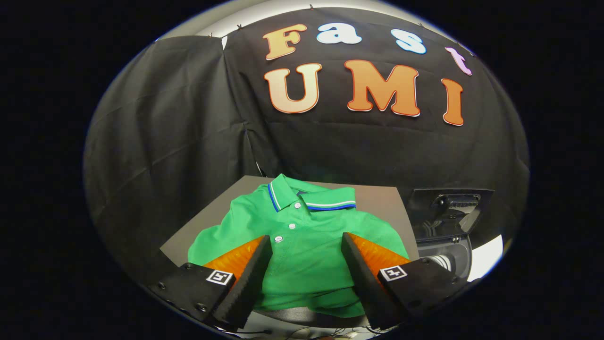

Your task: Put the clothes into the washing machine and then close the washing machine lid.

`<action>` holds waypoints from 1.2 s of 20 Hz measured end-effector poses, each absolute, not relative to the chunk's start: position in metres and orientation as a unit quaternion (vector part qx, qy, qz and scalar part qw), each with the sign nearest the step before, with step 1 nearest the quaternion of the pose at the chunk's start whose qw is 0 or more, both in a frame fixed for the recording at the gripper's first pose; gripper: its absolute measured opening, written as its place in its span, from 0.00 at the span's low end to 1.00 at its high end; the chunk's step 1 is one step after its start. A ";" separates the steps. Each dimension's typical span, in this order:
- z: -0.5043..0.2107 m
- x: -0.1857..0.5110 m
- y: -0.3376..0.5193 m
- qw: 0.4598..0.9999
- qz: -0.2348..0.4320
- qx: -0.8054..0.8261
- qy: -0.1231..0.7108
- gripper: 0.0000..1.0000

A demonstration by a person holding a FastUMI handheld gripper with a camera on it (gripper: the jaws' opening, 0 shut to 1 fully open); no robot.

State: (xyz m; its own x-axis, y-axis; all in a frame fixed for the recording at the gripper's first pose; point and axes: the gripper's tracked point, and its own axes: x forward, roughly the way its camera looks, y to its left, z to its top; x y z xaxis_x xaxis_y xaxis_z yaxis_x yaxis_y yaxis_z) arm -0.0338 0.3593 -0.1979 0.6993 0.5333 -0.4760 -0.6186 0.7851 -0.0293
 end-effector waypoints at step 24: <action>-0.180 -0.029 0.349 0.914 0.335 -0.114 0.199 0.08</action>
State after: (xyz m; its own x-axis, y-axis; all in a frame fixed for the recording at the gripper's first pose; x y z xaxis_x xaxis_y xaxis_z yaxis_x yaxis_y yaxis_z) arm -0.0291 0.3485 -0.1798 0.6965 0.5668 -0.4400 -0.6574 0.7498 -0.0748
